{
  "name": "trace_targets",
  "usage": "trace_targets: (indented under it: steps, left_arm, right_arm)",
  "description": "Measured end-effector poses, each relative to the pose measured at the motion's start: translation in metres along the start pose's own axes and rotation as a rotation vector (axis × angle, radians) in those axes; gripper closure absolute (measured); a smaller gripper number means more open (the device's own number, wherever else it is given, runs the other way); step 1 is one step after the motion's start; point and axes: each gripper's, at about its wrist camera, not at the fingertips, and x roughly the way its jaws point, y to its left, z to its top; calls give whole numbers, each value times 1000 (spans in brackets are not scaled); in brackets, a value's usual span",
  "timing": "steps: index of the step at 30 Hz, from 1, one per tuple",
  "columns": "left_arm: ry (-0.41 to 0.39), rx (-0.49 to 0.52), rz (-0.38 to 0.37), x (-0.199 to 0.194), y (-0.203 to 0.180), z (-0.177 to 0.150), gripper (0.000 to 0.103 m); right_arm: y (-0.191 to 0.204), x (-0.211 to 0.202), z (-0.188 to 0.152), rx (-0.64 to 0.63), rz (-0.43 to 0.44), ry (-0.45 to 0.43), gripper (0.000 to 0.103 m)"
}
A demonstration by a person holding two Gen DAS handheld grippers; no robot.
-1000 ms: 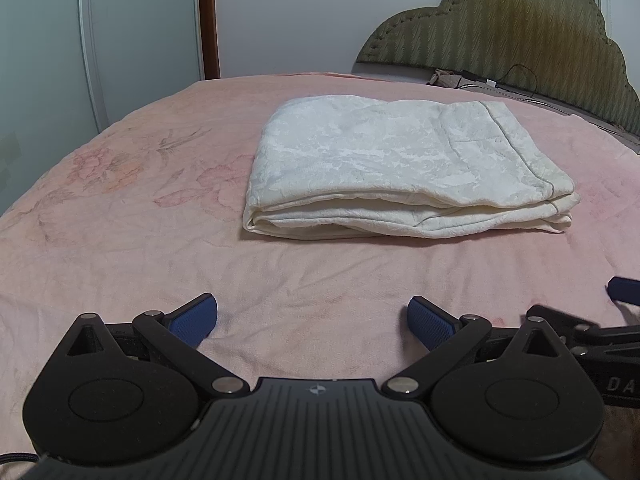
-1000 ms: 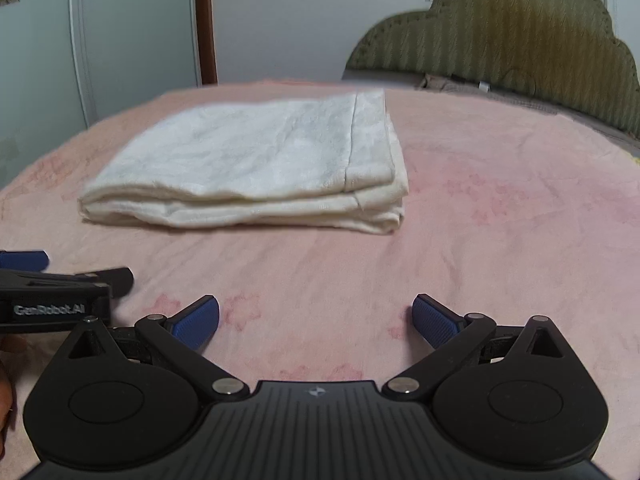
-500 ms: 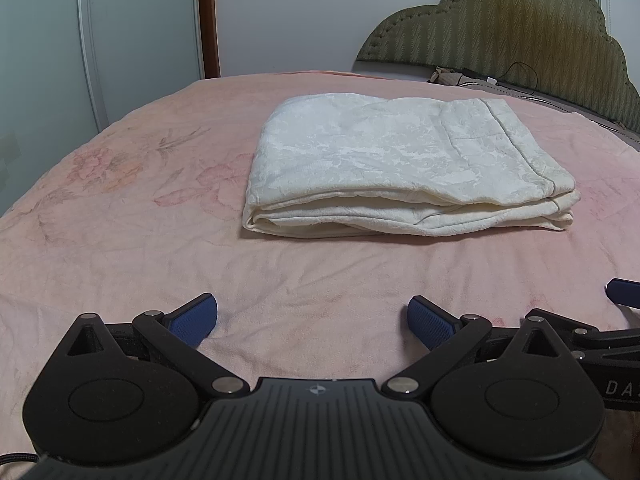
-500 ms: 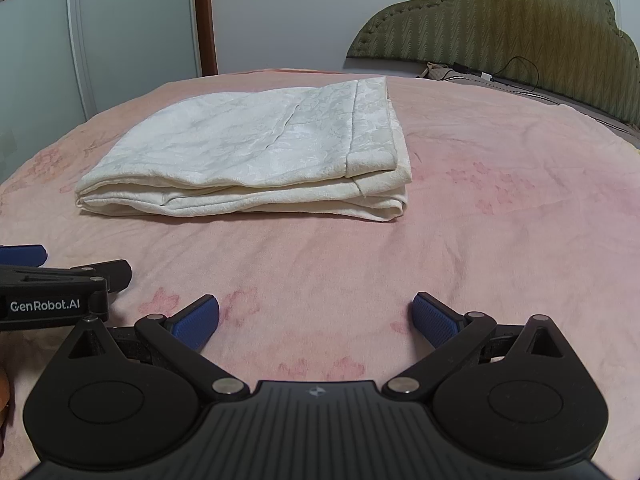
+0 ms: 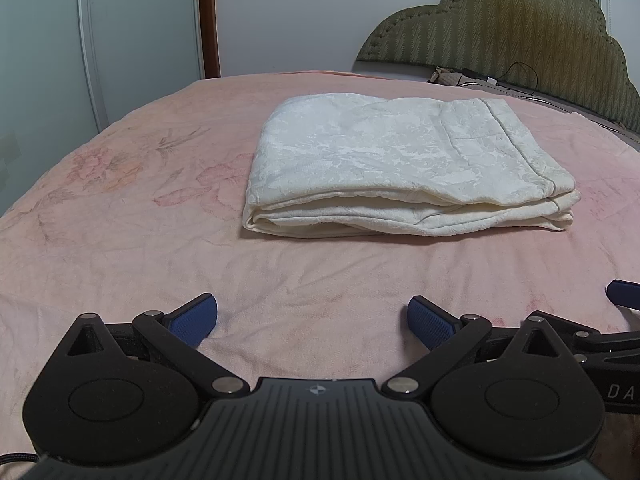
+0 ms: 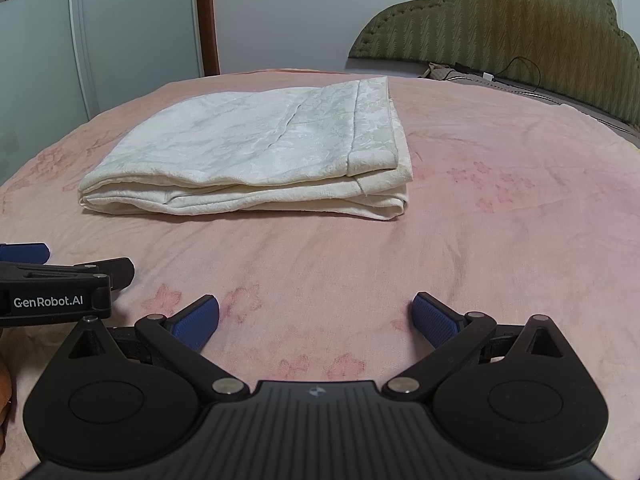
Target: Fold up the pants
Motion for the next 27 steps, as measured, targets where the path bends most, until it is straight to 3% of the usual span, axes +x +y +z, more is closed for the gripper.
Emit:
trace_targets:
  steps: [27]
  left_arm:
    - [0, 0, 0, 0, 0, 0, 0]
  right_arm:
    - [-1, 1, 0, 22, -29, 0, 0]
